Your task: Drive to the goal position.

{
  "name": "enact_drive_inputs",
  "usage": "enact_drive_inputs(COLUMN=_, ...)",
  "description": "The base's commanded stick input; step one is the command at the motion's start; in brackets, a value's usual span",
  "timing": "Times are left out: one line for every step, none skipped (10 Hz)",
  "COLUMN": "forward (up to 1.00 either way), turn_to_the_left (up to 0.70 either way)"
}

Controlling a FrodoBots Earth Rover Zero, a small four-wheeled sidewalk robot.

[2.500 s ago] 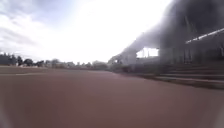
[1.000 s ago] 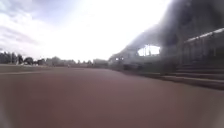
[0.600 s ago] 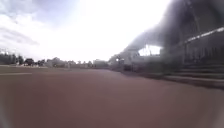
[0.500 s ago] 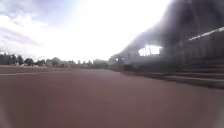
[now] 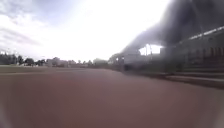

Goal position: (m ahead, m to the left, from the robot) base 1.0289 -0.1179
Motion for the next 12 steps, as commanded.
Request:
enact_drive_inputs(forward=0.7, turn_to_the_left=0.0)
enact_drive_inputs(forward=0.7, turn_to_the_left=0.0)
enact_drive_inputs(forward=0.7, turn_to_the_left=0.0)
enact_drive_inputs(forward=0.7, turn_to_the_left=0.0)
enact_drive_inputs(forward=0.7, turn_to_the_left=0.0)
enact_drive_inputs(forward=0.7, turn_to_the_left=0.0)
enact_drive_inputs(forward=0.7, turn_to_the_left=0.0)
enact_drive_inputs(forward=0.7, turn_to_the_left=0.0)
enact_drive_inputs(forward=0.7, turn_to_the_left=0.0)
enact_drive_inputs(forward=0.7, turn_to_the_left=0.0)
enact_drive_inputs(forward=0.7, turn_to_the_left=0.0)
enact_drive_inputs(forward=0.7, turn_to_the_left=0.0)
